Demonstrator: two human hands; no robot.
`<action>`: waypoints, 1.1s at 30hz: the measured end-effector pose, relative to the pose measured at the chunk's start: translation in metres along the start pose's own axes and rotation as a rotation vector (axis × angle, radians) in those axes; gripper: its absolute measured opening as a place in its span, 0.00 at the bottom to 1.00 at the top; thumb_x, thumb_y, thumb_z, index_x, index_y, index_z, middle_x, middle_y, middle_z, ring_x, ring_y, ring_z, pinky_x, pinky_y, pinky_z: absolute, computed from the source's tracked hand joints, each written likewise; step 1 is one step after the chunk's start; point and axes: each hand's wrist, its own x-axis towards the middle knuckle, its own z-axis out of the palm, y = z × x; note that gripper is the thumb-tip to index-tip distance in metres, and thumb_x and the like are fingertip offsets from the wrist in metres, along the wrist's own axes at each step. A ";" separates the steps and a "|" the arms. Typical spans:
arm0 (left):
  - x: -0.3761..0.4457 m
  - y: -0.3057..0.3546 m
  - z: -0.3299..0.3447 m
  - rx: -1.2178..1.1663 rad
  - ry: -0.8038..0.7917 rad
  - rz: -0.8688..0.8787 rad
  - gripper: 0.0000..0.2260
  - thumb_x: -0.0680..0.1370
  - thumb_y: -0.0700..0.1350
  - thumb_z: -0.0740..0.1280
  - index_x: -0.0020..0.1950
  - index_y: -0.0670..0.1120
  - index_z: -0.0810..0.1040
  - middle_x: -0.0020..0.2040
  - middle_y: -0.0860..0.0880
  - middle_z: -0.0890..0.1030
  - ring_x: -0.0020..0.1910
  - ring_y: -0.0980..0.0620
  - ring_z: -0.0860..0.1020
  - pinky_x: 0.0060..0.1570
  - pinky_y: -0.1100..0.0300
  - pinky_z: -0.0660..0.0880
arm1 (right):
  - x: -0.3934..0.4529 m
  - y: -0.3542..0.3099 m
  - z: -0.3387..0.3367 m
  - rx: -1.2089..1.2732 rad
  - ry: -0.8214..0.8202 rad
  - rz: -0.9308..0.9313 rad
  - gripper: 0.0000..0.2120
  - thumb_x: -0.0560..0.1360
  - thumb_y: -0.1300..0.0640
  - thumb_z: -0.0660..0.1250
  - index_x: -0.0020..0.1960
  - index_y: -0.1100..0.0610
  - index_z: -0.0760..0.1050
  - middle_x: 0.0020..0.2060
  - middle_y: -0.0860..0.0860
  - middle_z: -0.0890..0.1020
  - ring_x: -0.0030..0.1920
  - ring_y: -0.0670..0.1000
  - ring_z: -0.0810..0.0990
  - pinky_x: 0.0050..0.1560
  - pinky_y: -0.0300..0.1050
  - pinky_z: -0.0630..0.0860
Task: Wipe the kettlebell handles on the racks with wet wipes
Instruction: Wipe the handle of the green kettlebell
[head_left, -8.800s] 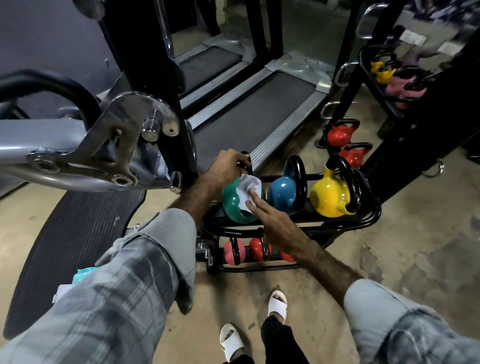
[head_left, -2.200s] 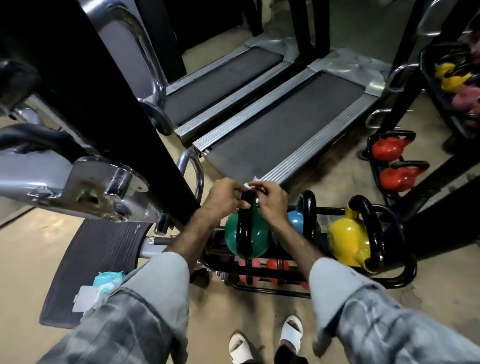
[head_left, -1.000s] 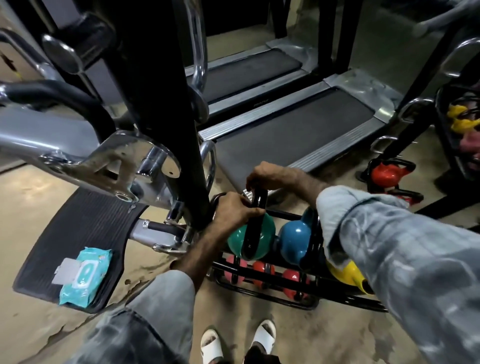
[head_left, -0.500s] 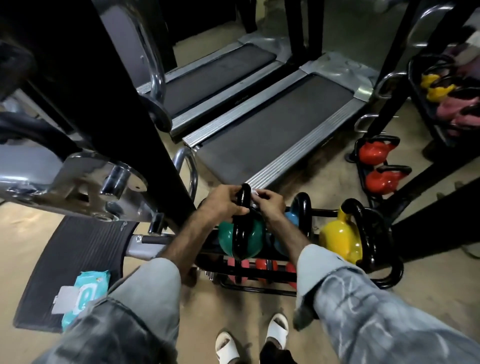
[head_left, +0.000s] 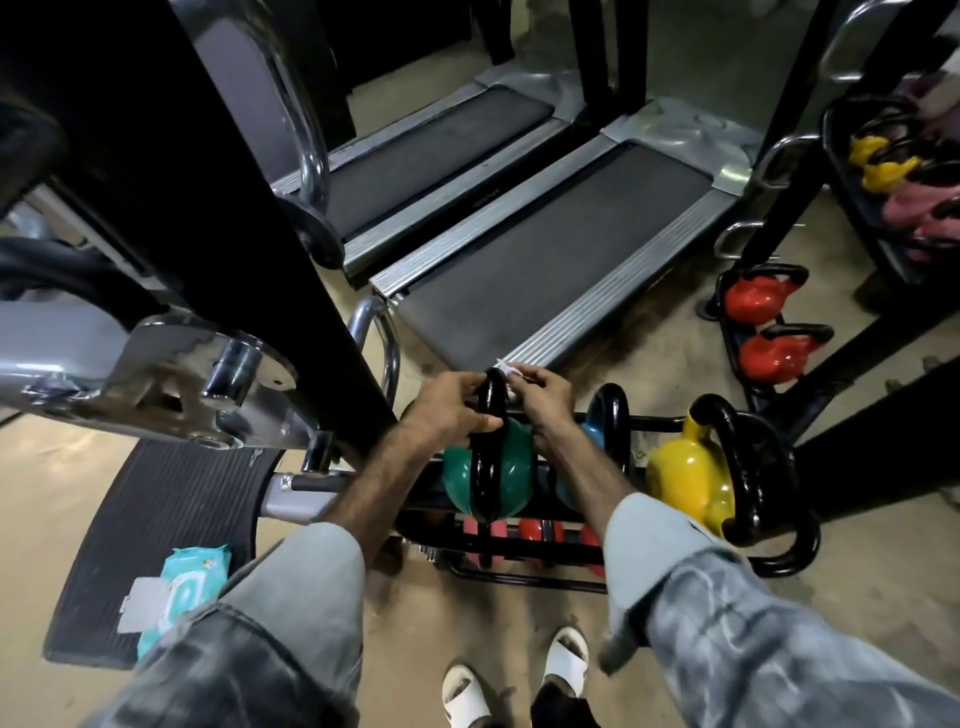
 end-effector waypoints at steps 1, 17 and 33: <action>0.001 -0.001 0.000 -0.011 0.002 -0.002 0.26 0.71 0.34 0.74 0.67 0.47 0.74 0.55 0.49 0.81 0.50 0.50 0.81 0.42 0.51 0.82 | -0.002 -0.004 0.000 -0.032 -0.025 -0.063 0.06 0.72 0.63 0.73 0.41 0.53 0.83 0.40 0.54 0.86 0.43 0.55 0.84 0.49 0.52 0.81; 0.021 -0.014 0.003 -0.335 0.325 0.120 0.14 0.70 0.42 0.76 0.54 0.43 0.82 0.46 0.46 0.85 0.42 0.54 0.84 0.40 0.61 0.81 | -0.032 -0.047 -0.009 -0.686 -0.204 -0.622 0.17 0.71 0.57 0.75 0.56 0.54 0.72 0.46 0.46 0.84 0.41 0.32 0.80 0.41 0.27 0.72; 0.068 -0.057 0.024 -0.519 0.444 -0.127 0.09 0.73 0.45 0.73 0.49 0.42 0.84 0.44 0.42 0.85 0.47 0.44 0.84 0.49 0.52 0.81 | -0.045 -0.029 -0.016 -0.732 -0.179 -0.345 0.22 0.66 0.56 0.80 0.59 0.48 0.80 0.48 0.47 0.85 0.47 0.44 0.84 0.53 0.47 0.82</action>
